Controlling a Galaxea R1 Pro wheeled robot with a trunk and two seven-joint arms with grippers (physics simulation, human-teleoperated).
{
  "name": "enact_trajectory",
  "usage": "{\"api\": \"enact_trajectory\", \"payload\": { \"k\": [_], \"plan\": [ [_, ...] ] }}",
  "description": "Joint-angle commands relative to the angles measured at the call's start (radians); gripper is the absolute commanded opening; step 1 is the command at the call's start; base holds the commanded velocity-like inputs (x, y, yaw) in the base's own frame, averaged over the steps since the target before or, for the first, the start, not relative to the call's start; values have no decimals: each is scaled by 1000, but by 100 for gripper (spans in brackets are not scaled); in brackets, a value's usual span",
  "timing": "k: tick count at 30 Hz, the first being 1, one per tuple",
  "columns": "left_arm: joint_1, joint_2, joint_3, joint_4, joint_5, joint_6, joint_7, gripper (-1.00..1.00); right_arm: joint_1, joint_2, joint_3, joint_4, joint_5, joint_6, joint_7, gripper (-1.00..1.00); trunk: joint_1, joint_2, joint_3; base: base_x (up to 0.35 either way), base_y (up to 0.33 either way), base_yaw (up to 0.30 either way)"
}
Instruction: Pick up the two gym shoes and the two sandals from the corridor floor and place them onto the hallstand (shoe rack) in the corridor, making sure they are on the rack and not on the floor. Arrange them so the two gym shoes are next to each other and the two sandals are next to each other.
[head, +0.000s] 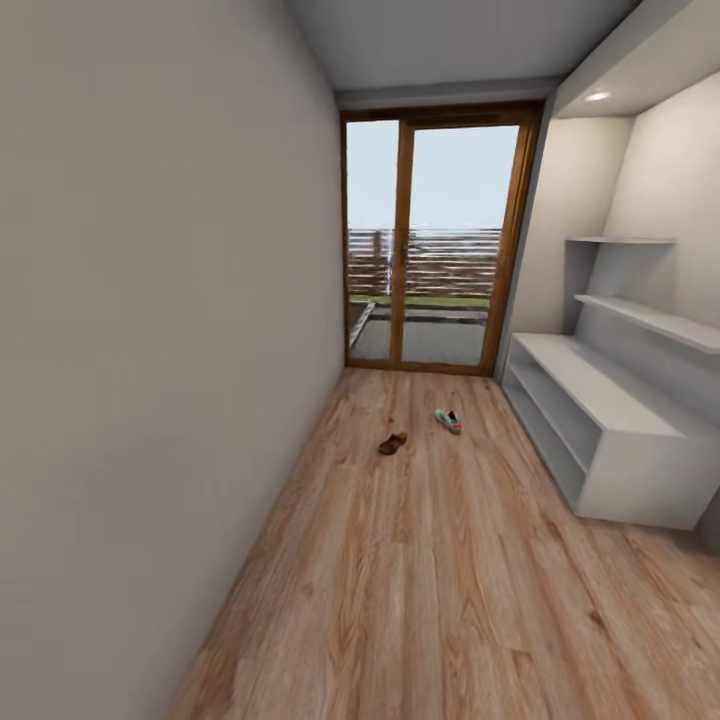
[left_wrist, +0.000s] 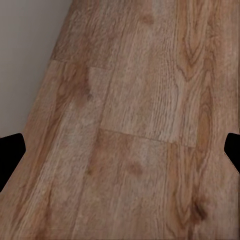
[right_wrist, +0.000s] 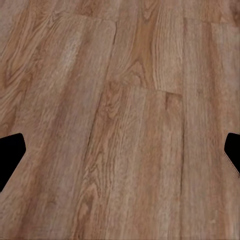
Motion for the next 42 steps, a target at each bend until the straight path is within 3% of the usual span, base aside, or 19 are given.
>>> {"api": "enact_trajectory", "payload": {
  "k": [1, 42],
  "plan": [
    [-1, 0, 2, 1, 0, -3, 0, 100, -1, 0, 0, 1, 0, -3, 0, 100, 0, 0, -1, 286, -138, -1],
    [1, 0, 3, 2, 1, -3, 0, 100, -1, 0, 0, 2, 1, -3, -2, 100, 0, 0, -1, 298, -112, 0]
  ]
}}
